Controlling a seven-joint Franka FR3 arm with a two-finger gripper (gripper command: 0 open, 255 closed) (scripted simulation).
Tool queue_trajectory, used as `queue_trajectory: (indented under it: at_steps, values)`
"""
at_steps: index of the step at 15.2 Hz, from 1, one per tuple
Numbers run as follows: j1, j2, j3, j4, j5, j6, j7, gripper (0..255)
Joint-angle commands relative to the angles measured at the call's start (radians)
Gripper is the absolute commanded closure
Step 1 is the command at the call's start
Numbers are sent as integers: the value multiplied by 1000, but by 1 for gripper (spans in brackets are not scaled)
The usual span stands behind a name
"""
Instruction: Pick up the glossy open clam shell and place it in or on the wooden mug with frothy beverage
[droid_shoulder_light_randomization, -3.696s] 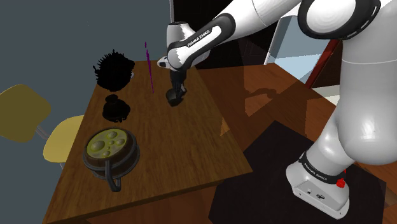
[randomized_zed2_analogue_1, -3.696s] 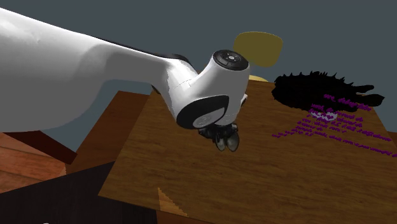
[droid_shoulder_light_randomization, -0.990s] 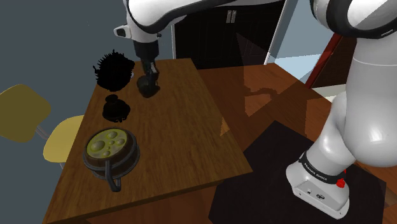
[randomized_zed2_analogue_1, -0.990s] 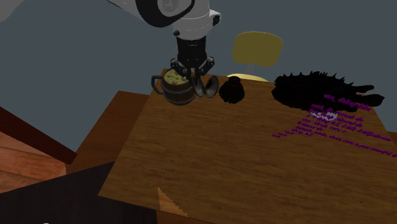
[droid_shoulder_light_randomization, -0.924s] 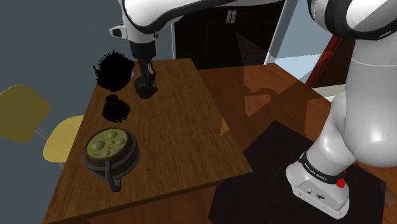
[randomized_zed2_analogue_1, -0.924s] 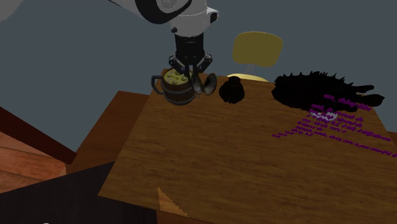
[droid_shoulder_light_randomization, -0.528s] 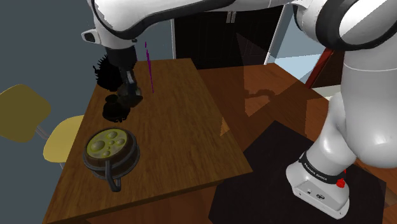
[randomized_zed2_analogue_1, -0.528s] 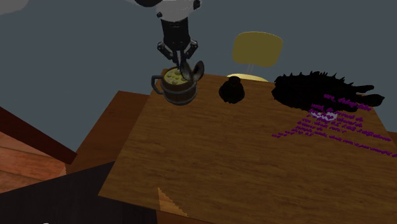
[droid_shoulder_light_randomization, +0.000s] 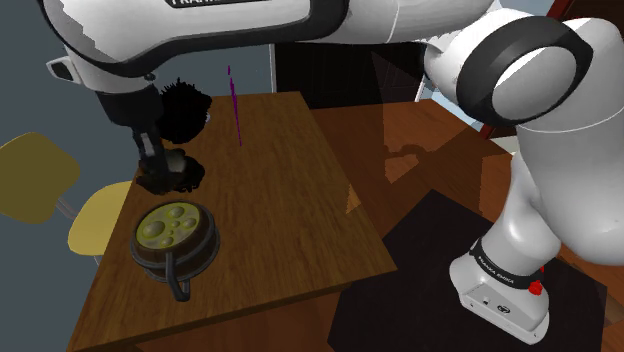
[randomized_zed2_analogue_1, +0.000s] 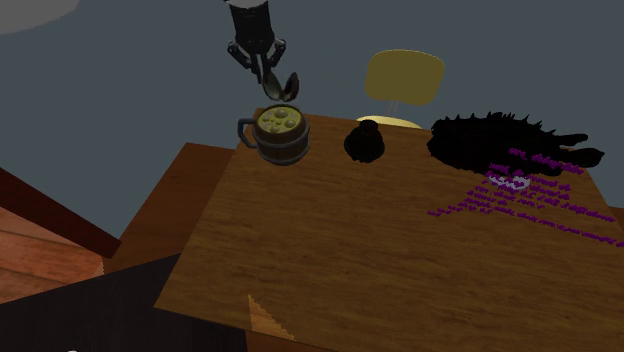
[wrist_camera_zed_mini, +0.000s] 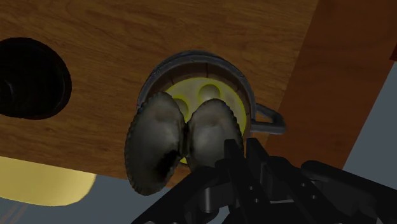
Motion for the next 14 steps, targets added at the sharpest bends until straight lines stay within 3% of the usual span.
queue_trajectory:
  at_steps: [1, 2, 14]
  values:
    - [37, 92, 3, 152, -10, -60, 32, 255]
    - [56, 144, 3, 243, -14, -99, 45, 255]
    - [45, 99, 3, 2, -12, 96, 50, 255]
